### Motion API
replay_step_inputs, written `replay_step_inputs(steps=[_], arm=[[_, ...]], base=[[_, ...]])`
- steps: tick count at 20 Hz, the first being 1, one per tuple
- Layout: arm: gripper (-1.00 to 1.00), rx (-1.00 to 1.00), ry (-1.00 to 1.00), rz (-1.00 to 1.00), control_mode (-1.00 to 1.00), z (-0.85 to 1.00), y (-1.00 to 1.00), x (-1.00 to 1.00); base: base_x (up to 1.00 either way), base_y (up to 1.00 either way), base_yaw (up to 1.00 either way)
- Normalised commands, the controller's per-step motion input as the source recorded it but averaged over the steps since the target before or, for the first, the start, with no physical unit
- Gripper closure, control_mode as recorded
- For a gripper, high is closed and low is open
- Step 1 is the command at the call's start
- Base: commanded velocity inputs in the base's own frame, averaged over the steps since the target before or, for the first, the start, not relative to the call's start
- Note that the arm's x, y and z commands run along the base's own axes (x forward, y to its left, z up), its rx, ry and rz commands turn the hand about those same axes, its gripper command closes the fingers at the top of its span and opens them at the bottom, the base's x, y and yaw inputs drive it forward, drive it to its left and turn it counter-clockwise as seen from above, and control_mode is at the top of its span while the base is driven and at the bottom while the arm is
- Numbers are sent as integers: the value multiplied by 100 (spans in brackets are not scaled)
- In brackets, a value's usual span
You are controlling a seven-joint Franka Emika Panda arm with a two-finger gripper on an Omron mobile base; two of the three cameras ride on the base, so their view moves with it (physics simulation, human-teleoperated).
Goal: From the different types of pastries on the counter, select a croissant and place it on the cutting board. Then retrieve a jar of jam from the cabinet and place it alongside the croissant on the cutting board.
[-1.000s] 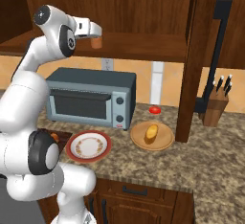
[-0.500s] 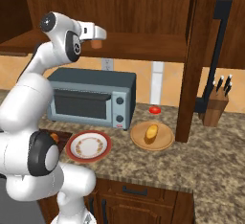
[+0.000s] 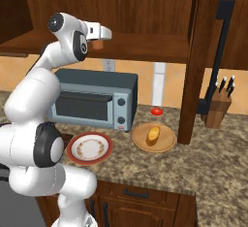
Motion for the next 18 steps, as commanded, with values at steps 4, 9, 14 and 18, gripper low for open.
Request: replay_step_inputs(steps=[4, 9, 14, 18], arm=[[-100, 0, 0, 0, -100, -11, -9, 18], [100, 0, 1, 0, -100, -15, 0, 8], [100, -4, 0, 0, -100, 2, 6, -6], [100, 0, -1, 0, -100, 68, -29, -46]], base=[[0, 0, 0], [0, 0, 0], [0, 0, 0], [0, 0, 0]])
